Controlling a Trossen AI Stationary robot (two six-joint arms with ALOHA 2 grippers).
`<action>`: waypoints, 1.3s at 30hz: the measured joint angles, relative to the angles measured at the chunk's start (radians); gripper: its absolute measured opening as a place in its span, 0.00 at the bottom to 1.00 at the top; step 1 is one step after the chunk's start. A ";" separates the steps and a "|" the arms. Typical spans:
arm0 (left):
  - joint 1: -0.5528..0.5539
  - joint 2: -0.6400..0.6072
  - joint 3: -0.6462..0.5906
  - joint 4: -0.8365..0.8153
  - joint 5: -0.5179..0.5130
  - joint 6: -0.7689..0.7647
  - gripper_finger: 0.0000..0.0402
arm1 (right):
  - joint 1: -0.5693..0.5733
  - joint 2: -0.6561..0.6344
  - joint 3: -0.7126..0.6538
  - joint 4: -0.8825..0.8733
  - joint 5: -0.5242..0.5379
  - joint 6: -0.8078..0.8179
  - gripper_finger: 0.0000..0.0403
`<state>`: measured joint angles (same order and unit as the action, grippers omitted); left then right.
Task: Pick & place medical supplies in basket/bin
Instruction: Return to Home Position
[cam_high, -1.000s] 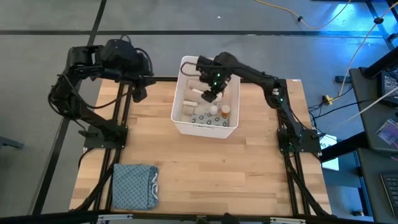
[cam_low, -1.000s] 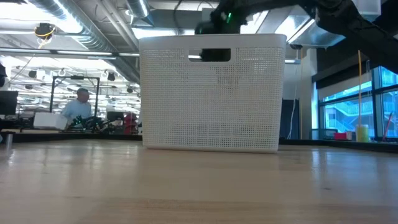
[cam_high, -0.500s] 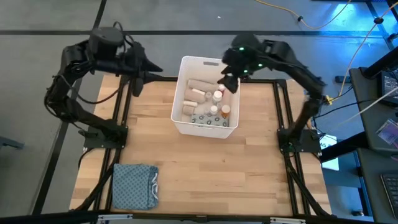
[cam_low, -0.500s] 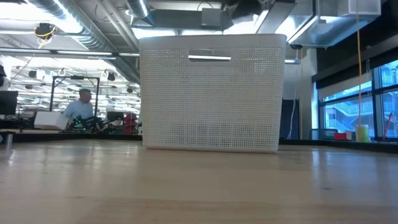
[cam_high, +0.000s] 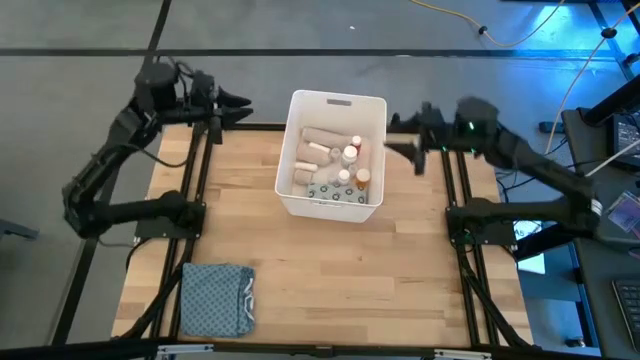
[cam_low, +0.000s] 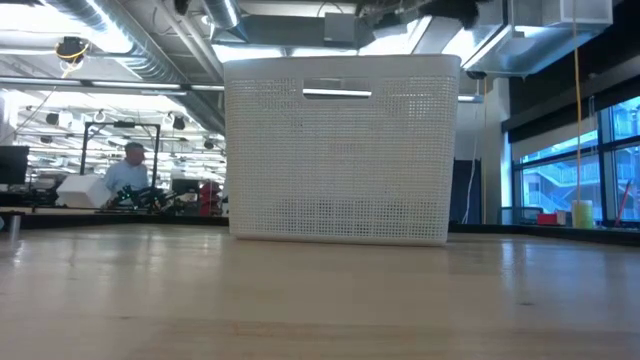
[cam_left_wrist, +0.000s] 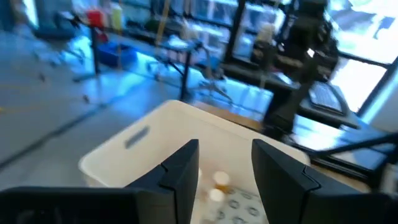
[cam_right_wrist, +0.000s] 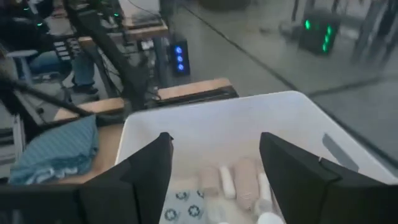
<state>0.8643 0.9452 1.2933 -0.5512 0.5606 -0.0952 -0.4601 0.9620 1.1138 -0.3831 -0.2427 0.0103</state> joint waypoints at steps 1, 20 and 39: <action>0.021 -0.034 -0.058 0.047 0.001 -0.003 0.35 | 0.000 -0.053 -0.074 0.044 -0.013 -0.027 0.60; 0.346 -0.303 -0.792 0.740 0.233 -0.279 0.35 | -0.107 -0.635 -0.821 0.487 -0.021 0.193 0.60; 0.368 -0.906 -1.159 0.800 0.018 -0.425 0.35 | -0.107 -0.758 -0.975 0.530 -0.067 0.269 0.60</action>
<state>1.2324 0.0394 0.1339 0.2485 0.5785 -0.5199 -0.5667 0.2039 0.1387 0.1473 -0.3098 0.2797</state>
